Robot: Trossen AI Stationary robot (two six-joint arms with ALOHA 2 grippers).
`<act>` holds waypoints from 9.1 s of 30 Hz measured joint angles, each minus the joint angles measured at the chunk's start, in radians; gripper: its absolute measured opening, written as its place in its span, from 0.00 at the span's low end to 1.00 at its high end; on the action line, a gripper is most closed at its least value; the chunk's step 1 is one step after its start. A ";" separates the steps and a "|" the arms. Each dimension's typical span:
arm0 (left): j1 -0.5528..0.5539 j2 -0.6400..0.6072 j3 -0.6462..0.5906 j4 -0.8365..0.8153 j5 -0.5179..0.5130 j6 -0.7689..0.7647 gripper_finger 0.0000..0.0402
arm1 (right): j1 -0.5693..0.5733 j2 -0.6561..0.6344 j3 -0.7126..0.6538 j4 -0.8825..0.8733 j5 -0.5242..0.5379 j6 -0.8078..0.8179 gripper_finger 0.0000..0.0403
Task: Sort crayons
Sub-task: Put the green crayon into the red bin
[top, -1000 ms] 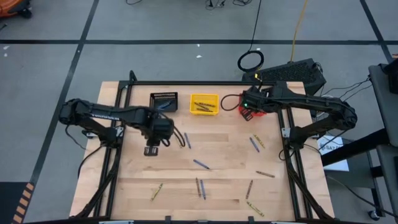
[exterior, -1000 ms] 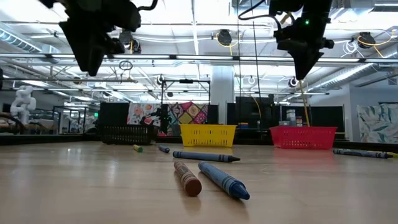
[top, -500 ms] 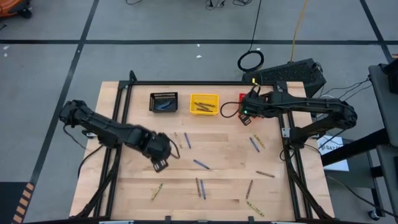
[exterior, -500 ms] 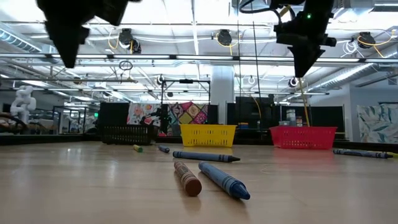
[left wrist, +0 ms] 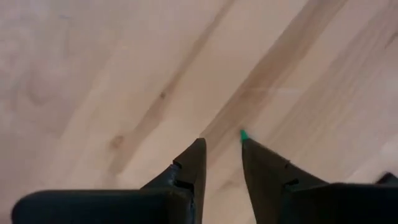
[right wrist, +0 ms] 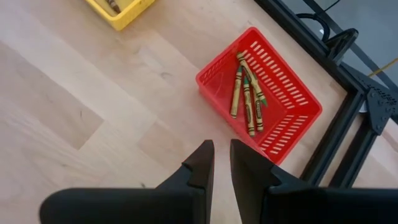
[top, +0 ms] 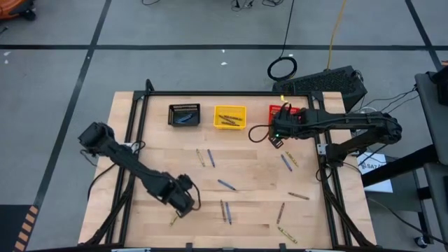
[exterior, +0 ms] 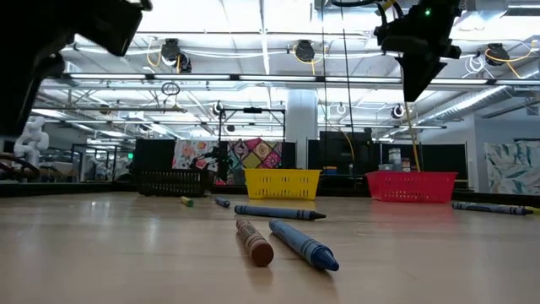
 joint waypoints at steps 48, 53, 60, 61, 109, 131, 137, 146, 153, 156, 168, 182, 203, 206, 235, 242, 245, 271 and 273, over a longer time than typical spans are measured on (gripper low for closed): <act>-0.137 0.170 0.000 0.168 0.077 -0.234 0.24 | 0.006 0.000 0.000 0.000 0.004 -0.027 0.10; -0.144 0.173 0.000 0.163 0.058 -0.239 0.24 | 0.007 0.000 0.000 0.001 0.004 -0.035 0.10; -0.144 0.173 0.000 0.161 0.058 -0.241 0.24 | 0.007 0.000 0.000 0.001 0.004 -0.035 0.10; -0.144 0.173 0.000 0.161 0.058 -0.241 0.24 | 0.007 0.000 0.000 0.001 0.004 -0.035 0.10; -0.113 0.162 0.009 0.097 0.028 -0.041 0.00 | 0.005 0.000 0.000 0.013 -0.099 -0.042 0.10; 0.226 0.046 0.037 0.067 -0.236 0.472 0.00 | 0.005 0.000 0.000 0.089 -0.098 -0.034 0.10; 0.327 0.046 0.037 0.106 -0.241 0.615 0.00 | 0.005 0.000 0.000 0.096 -0.098 -0.028 0.10; 0.494 0.046 0.037 0.289 -0.241 0.911 0.00 | 0.005 0.000 0.000 0.111 -0.095 -0.037 0.10; 0.638 0.046 0.037 0.438 -0.240 1.096 0.01 | 0.005 0.000 0.000 0.111 -0.045 -0.042 0.10; 0.690 0.046 0.037 0.462 -0.234 1.149 0.01 | 0.005 0.000 0.000 0.111 -0.042 -0.056 0.10; 0.806 0.045 0.037 0.503 -0.180 1.229 0.01 | 0.005 0.000 0.000 0.111 -0.041 -0.125 0.10; 0.841 0.045 0.037 0.711 -0.044 1.427 0.01 | 0.001 0.001 0.000 0.160 0.167 -0.163 0.10; 0.787 0.045 0.037 0.910 0.147 1.464 0.01 | 0.180 0.001 -0.103 0.521 -0.034 -0.197 0.10; 0.765 0.045 0.037 0.913 0.166 1.469 0.01 | 0.230 0.001 -0.142 0.649 -0.046 -0.240 0.10; 0.707 0.045 0.037 1.008 0.184 1.488 0.01 | 0.283 0.006 -0.325 0.932 0.091 -0.391 0.27; 0.681 0.045 0.037 1.057 0.190 1.492 0.01 | 0.279 0.006 -0.325 1.010 0.110 -0.412 0.33; 0.670 0.045 0.037 1.081 0.190 1.495 0.01 | 0.279 0.006 -0.325 1.037 0.112 -0.429 0.33; 0.657 0.045 0.037 1.197 0.233 1.495 0.01 | 0.277 0.006 -0.323 1.179 0.118 -0.540 0.32; 0.657 0.045 0.037 1.197 0.239 1.495 0.01 | 0.276 0.006 -0.323 1.179 0.116 -0.540 0.32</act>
